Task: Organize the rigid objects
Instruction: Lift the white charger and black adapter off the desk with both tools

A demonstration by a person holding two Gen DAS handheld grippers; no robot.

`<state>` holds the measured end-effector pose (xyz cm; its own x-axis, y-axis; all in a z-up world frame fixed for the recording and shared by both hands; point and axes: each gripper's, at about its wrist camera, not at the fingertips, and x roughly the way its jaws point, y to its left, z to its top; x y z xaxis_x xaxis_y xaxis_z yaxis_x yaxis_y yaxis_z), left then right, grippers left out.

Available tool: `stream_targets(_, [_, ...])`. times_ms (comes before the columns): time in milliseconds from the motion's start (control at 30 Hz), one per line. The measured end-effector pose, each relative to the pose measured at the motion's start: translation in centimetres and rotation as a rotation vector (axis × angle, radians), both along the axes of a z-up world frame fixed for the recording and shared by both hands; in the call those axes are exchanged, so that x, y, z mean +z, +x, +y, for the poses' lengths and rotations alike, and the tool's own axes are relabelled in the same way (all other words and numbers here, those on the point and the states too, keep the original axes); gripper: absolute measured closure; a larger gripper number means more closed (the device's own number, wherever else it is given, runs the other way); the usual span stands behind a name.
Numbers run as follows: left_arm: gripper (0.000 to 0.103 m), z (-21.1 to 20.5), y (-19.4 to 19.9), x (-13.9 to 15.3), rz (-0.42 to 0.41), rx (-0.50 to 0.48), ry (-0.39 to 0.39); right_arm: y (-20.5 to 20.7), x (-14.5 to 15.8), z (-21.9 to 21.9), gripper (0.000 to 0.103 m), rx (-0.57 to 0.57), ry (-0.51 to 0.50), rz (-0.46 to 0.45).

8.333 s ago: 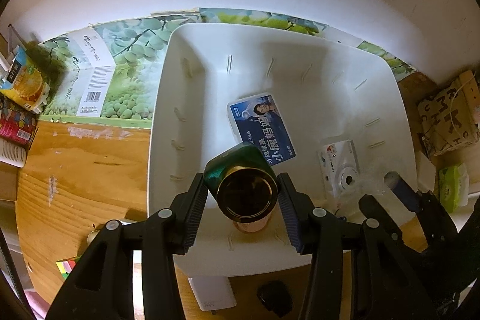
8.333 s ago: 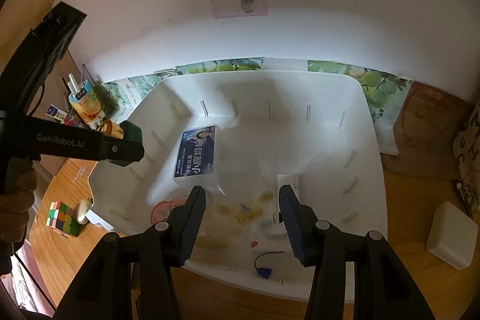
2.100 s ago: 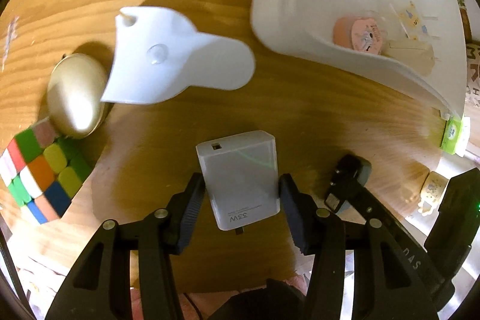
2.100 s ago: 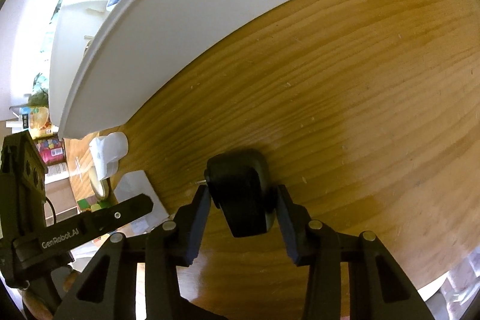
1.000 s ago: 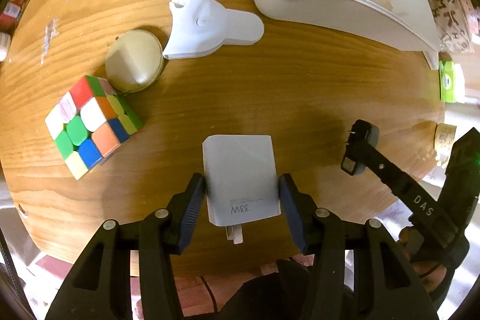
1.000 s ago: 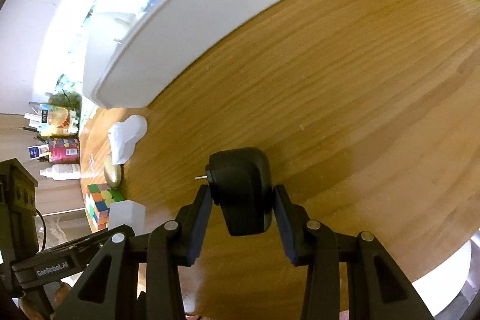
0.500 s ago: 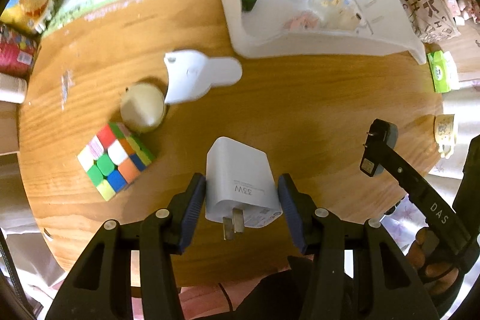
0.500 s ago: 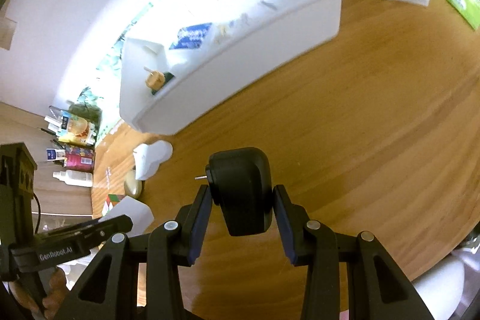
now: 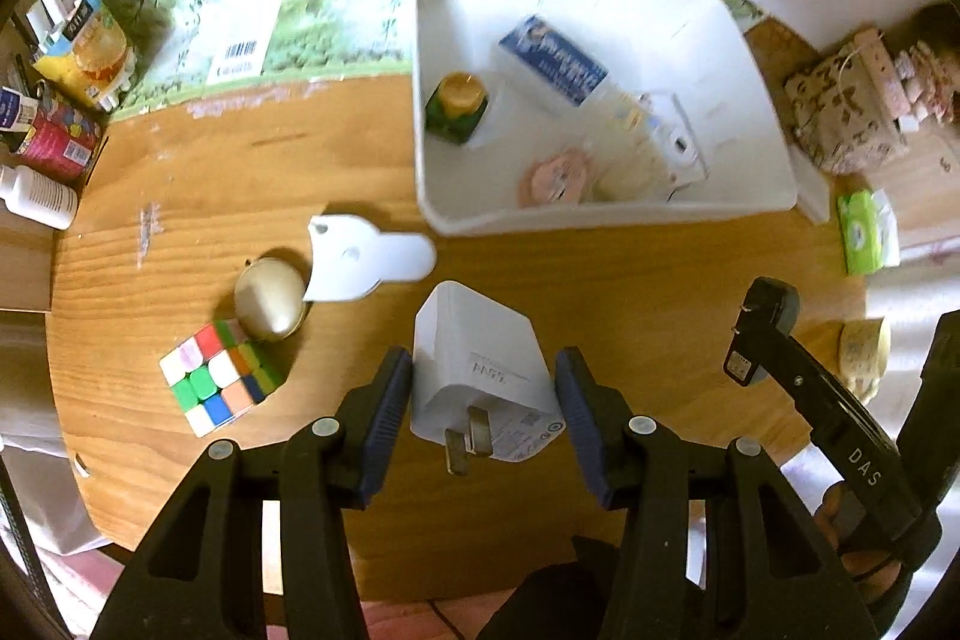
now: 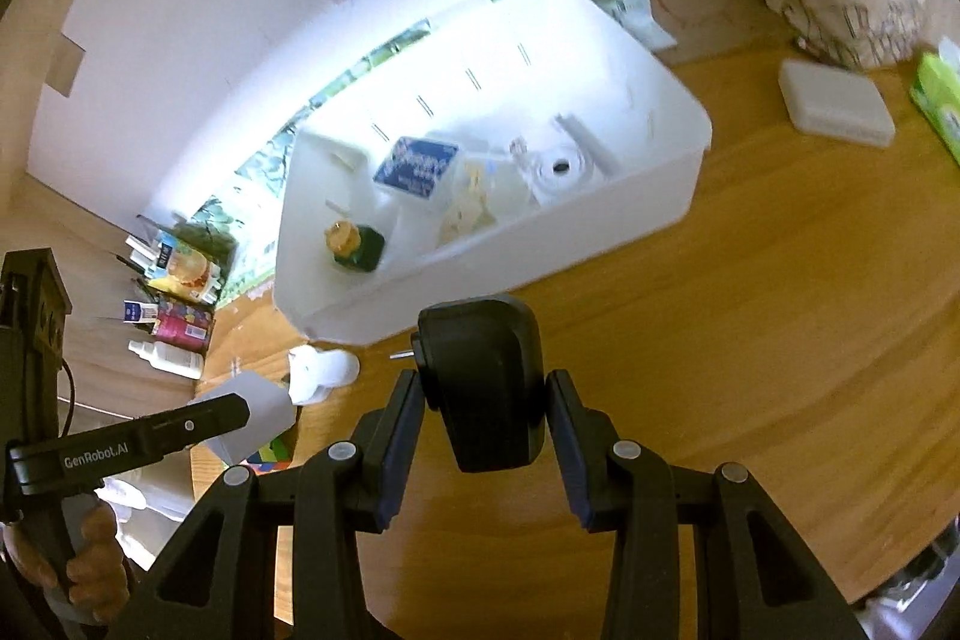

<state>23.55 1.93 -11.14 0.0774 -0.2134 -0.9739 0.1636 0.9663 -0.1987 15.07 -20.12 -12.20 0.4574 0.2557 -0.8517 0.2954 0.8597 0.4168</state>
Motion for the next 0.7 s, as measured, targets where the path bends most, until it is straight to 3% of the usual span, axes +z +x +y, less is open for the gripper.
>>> stream_targets(33, [0.053, -0.4, 0.2, 0.1, -0.012, 0.007, -0.001, 0.2, 0.2, -0.2, 0.061, 0.012, -0.003, -0.014])
stream_targets(67, [0.068, -0.5, 0.2, 0.4, -0.031, 0.015, 0.003, 0.4, 0.4, -0.3, 0.061, 0.023, -0.007, -0.029])
stream_targets(133, [0.076, -0.6, 0.3, 1.3, -0.065, 0.032, -0.036, 0.7, 0.8, -0.7, 0.061, 0.052, -0.013, -0.062])
stream_targets(233, [0.078, -1.2, 0.6, 2.5, -0.136, 0.047, -0.076, 1.1, 1.3, -1.0, 0.061, 0.089, -0.017, -0.100])
stream_targets(367, [0.081, -2.2, 1.0, 3.1, -0.172, 0.066, -0.063, 1.9, 1.9, -1.3, 0.061, 0.148, -0.043, -0.144])
stream_targets(700, [0.080, -2.3, -0.8, 0.3, -0.084, 0.146, -0.057, 3.1, 1.9, -1.9, 0.061, 0.251, -0.068, -0.192])
